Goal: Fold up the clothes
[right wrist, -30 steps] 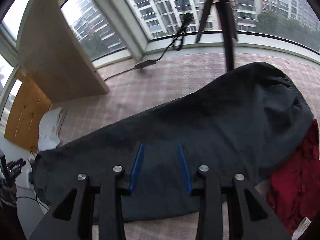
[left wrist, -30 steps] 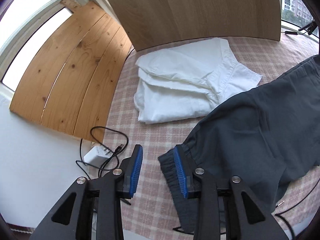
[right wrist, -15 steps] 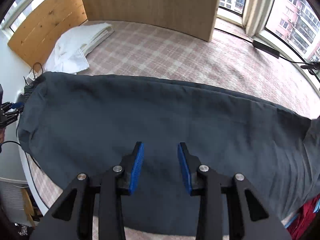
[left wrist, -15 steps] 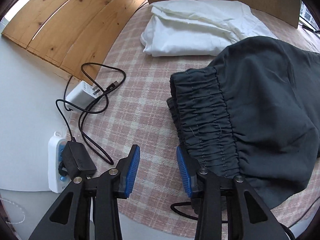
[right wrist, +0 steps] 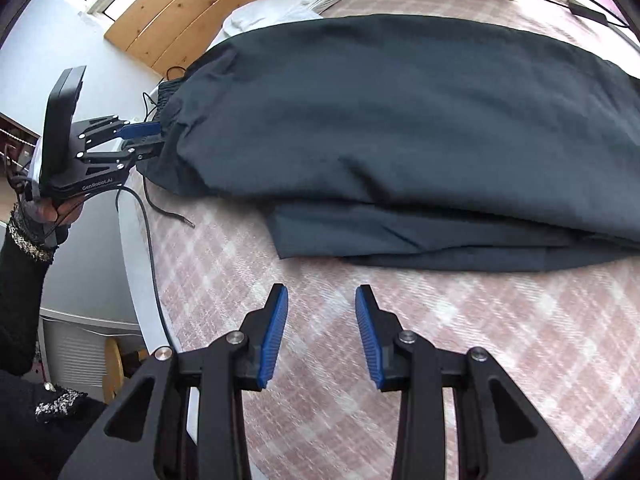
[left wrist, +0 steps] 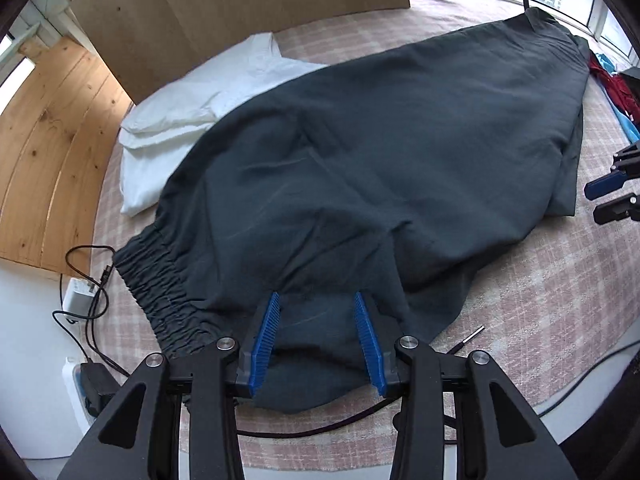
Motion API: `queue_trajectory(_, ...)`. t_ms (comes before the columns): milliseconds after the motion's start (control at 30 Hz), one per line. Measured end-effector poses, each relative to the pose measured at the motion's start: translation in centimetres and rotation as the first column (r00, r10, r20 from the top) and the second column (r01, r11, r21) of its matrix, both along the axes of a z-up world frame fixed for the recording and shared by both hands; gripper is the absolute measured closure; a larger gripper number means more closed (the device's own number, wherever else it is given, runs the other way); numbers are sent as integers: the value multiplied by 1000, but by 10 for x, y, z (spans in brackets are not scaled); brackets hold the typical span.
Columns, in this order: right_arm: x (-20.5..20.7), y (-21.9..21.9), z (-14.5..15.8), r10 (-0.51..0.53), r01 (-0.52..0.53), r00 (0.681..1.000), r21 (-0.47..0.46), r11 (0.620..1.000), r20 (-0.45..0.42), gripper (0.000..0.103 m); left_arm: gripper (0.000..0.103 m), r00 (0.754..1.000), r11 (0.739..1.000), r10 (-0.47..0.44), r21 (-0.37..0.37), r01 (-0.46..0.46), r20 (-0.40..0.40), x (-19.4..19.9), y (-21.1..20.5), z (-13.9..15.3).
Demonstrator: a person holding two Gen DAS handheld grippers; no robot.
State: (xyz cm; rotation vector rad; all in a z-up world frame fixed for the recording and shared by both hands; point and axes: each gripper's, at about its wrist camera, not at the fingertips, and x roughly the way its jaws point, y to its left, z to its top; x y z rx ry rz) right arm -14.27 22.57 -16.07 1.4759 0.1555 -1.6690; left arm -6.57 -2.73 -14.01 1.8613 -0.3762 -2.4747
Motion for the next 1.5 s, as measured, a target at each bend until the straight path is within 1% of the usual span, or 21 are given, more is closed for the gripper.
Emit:
queue_trajectory(133, -1, -19, 3, 31, -31, 997, 0, 1000, -67, 68, 66, 999, 999, 44, 1, -44, 24, -16, -18, -8)
queue_trajectory(267, 0, -36, 7, 73, -71, 992, 25, 997, -104, 68, 65, 998, 999, 45, -1, -45, 41, -26, -24, -13)
queue_trajectory(367, 6, -38, 16, 101, -100, 985, 13, 995, -137, 68, 65, 998, 999, 43, 2, -43, 55, -31, -26, -18)
queue_trajectory(467, 1, -43, 10, 92, -85, 980, 50, 995, -175, 68, 65, 997, 999, 38, 2, -38, 62, -36, -27, -21)
queue_trajectory(533, -2, -47, 7, 91, -87, 979, 33, 996, -185, 69, 65, 997, 999, 40, 5, -40, 69, -41, -28, -23)
queue_trajectory(567, -4, -49, 6, 92, -89, 978, 21, 996, -188, 70, 65, 997, 999, 39, 5, -39, 71, -43, -28, -23)
queue_trajectory(600, -4, -51, 6, 97, -97, 975, 8, 995, -201, 78, 65, 997, 999, 36, 5, -36, 72, -45, -28, -24)
queue_trajectory(633, -3, -53, 6, 103, -107, 971, -6, 994, -216, 92, 65, 997, 999, 34, 5, -35, 74, -47, -29, -24)
queue_trajectory(667, -4, -53, 7, 102, -109, 972, -22, 994, -212, 98, 64, 996, 999, 35, 5, -36, 76, -49, -30, -24)
queue_trajectory(767, -8, -46, 13, 96, -108, 982, -67, 992, -160, 99, 64, 996, 999, 36, 3, -36, 79, -57, -33, -24)
queue_trajectory(867, -2, -28, 28, 145, -156, 984, -109, 982, -102, 99, 60, 996, 999, 39, 12, -40, 79, -64, -37, -24)
queue_trajectory(933, 2, -17, 33, 170, -180, 981, -118, 977, -88, 100, 59, 996, 999, 31, 8, -32, 79, -67, -37, -23)
queue_trajectory(1000, 6, -17, 20, 193, -196, 980, -94, 976, -37, 100, 59, 997, 1000, 27, 6, -27, 79, -67, -35, -22)
queue_trajectory(1067, 10, -22, 2, 192, -191, 981, -28, 981, 12, 99, 59, 996, 1000, 26, -5, -25, 83, -66, -34, -21)
queue_trajectory(1100, 11, -20, 0, 179, -178, 983, -34, 983, 35, 99, 59, 996, 1000, 24, -21, -23, 86, -66, -34, -20)
queue_trajectory(1167, 16, -14, 7, 191, -188, 981, -64, 980, 34, 99, 59, 996, 998, 25, -56, -20, 82, -64, -31, -15)
queue_trajectory(1233, 17, -9, 13, 199, -195, 979, -85, 977, 37, 99, 60, 999, 998, 20, -55, -17, 51, -62, -25, 0)
queue_trajectory(1333, 10, -5, 7, 167, -159, 982, -87, 983, 91, 95, 61, 999, 999, -20, -35, 19, -25, -63, -2, 31)
queue_trajectory(1400, 9, -5, -1, 153, -148, 980, -48, 988, 124, 95, 61, 996, 999, -46, -23, 44, -75, -63, 14, 51)
queue_trajectory(1467, 13, -4, -5, 148, -149, 980, -1, 989, 130, 92, 61, 986, 992, -127, 2, 128, -109, -66, 46, 63)
queue_trajectory(1500, 14, 0, -3, 144, -147, 979, 14, 989, 143, 85, 61, 979, 985, -169, 25, 173, -111, -69, 65, 62)
